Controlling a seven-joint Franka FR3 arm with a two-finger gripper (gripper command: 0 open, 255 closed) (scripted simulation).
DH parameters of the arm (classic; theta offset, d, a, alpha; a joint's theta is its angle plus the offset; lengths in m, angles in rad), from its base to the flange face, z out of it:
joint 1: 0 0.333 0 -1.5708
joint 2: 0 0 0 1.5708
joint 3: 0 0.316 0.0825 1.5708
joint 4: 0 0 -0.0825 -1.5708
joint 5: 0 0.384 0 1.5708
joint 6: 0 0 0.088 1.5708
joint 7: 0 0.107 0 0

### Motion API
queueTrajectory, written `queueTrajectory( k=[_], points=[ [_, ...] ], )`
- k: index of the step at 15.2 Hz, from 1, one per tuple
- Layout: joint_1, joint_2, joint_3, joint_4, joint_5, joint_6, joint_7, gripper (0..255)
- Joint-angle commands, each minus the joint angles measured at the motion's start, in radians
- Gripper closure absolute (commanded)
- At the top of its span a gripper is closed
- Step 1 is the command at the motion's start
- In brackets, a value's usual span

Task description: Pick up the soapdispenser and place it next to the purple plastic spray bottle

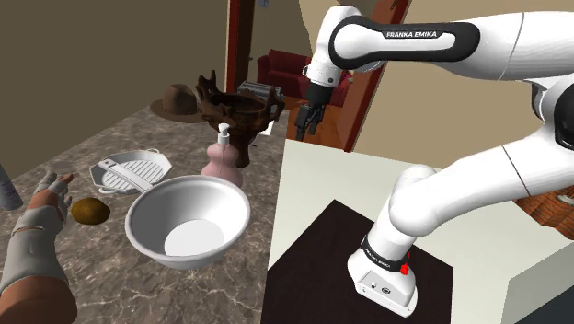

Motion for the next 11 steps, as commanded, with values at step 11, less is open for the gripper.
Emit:
queueTrajectory(
  k=[11],
  points=[
    [0.127,0.316,-0.077,-0.075,0.104,0.621,-0.309,0]
  ],
)
